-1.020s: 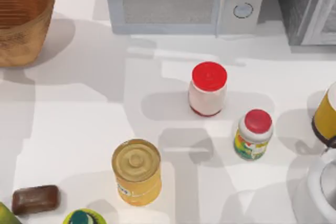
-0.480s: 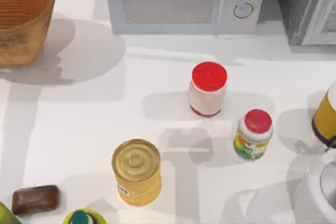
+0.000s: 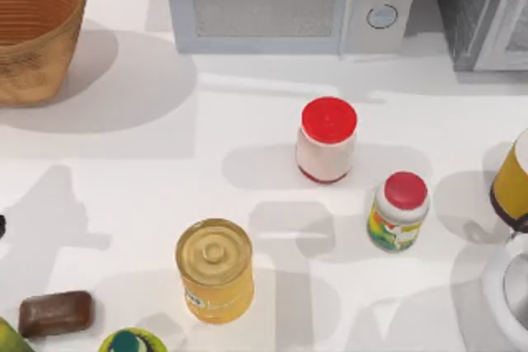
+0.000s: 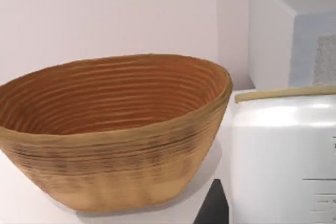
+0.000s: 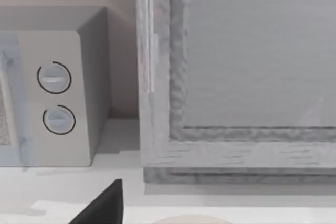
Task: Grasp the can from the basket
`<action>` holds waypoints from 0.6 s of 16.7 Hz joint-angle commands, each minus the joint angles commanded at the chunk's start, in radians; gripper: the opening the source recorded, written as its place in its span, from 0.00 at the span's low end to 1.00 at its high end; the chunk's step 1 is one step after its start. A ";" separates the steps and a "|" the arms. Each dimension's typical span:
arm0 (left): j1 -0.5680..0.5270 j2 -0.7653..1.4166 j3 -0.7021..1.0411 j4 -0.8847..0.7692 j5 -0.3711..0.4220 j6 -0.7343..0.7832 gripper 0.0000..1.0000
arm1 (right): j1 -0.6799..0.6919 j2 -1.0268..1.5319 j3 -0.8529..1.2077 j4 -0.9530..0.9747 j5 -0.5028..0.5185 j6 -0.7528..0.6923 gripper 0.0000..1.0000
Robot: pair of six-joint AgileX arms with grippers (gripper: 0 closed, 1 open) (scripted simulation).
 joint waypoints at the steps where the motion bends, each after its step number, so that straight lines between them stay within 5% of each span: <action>1: -0.006 -0.062 -0.074 0.038 -0.019 -0.016 0.00 | 0.000 0.000 0.000 0.000 0.000 0.000 1.00; 5: -0.026 -0.222 -0.277 0.155 -0.082 -0.076 0.00 | 0.000 0.000 0.000 0.000 0.000 0.000 1.00; 10: -0.030 -0.250 -0.319 0.184 -0.099 -0.094 0.00 | 0.000 0.000 0.000 0.000 0.000 0.000 1.00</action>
